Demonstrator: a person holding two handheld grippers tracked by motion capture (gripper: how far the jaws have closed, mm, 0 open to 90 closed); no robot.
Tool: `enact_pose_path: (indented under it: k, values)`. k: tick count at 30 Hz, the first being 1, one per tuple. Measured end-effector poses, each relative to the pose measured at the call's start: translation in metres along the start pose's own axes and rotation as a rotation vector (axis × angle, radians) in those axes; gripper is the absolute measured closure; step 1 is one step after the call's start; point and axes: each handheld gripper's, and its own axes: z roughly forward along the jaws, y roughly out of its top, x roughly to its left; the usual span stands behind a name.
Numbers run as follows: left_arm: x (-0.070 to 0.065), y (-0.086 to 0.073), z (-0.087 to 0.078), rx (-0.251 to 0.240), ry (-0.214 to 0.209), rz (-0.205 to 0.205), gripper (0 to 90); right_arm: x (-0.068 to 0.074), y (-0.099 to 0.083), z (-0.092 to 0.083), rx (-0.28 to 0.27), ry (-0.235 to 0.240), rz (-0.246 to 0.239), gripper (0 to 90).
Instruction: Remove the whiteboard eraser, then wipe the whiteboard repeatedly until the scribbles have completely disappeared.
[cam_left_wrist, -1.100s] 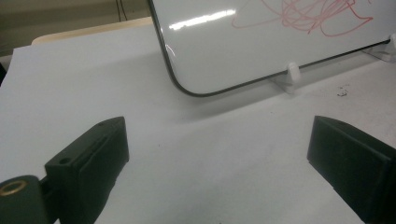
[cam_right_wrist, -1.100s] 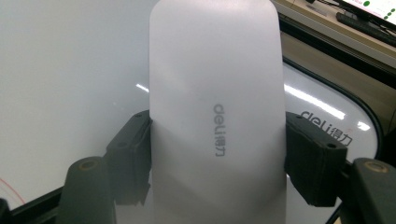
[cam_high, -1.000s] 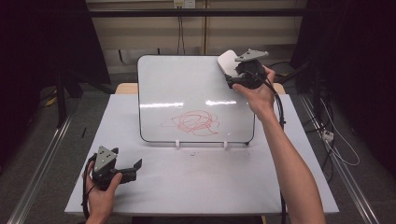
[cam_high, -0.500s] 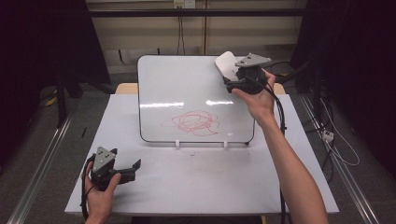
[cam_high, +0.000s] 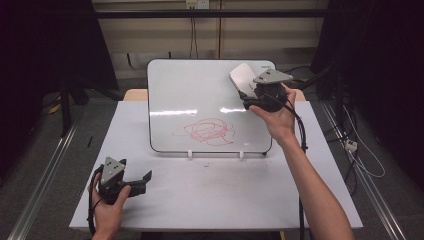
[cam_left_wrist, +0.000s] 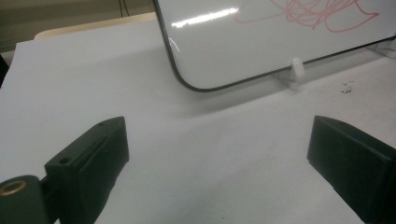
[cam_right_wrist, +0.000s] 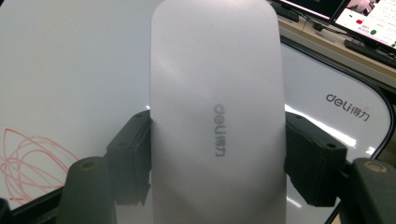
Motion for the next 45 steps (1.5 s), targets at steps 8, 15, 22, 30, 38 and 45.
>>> enact_pose_path:
  k: [8,15,22,30,38,45]
  values:
    - [0.004,-0.002,0.002,0.012,-0.002,-0.005,5.7,0.001,-0.008,-0.004,-0.013,0.010,0.009,31.6]
    - [0.003,-0.001,0.001,0.003,-0.010,-0.012,5.7,0.014,-0.024,-0.007,0.002,0.032,-0.002,31.6]
    - [0.003,-0.001,0.001,0.000,-0.004,-0.008,5.6,0.028,-0.035,-0.012,0.000,0.055,-0.018,31.6]
    - [0.003,-0.001,0.000,0.000,-0.005,-0.009,5.6,0.045,-0.049,-0.011,0.017,0.054,-0.044,31.7]
    - [0.002,0.000,0.001,0.002,-0.005,-0.011,5.6,0.054,-0.060,0.000,0.048,0.046,-0.066,31.7]
    - [0.002,-0.001,0.001,0.005,-0.005,-0.013,5.6,0.060,-0.061,0.008,0.061,0.039,-0.084,31.7]
